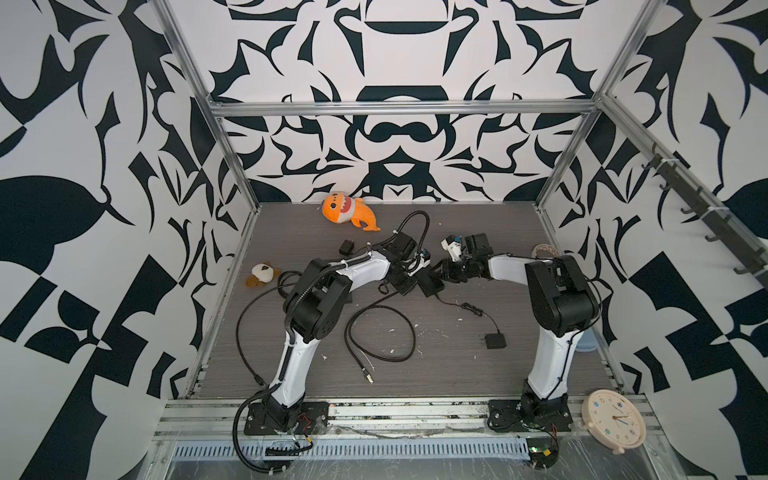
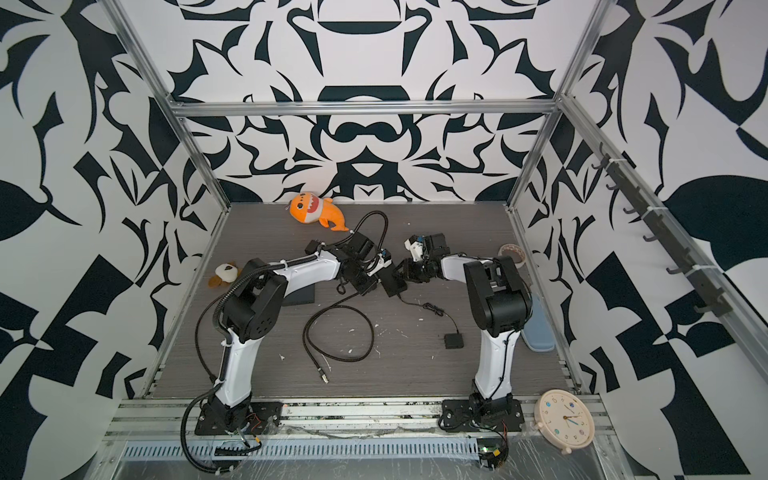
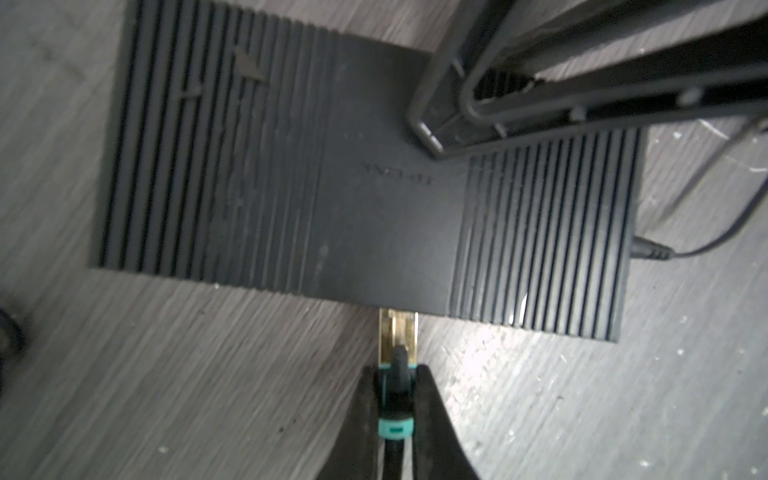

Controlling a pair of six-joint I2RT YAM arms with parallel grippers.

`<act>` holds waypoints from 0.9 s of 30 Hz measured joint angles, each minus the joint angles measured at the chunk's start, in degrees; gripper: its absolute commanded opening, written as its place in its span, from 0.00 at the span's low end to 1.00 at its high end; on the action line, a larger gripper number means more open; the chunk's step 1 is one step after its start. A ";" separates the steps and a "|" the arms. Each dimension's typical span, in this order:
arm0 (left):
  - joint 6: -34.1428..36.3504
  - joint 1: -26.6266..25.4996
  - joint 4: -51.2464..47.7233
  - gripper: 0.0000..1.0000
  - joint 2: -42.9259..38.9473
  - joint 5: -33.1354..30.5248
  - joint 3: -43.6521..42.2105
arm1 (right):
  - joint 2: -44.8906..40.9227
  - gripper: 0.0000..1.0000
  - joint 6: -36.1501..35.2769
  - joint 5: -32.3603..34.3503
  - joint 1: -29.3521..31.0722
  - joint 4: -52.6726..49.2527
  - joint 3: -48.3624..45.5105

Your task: Insert the plug into the switch port

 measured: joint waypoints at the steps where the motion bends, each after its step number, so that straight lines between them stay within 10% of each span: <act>1: 0.50 0.00 0.17 0.00 0.02 0.26 0.00 | 0.00 0.33 0.26 -0.28 0.02 0.70 -0.37; 27: 4.50 1.88 -2.36 0.00 2.60 6.12 3.82 | -2.84 0.29 16.41 4.39 1.92 21.55 -11.54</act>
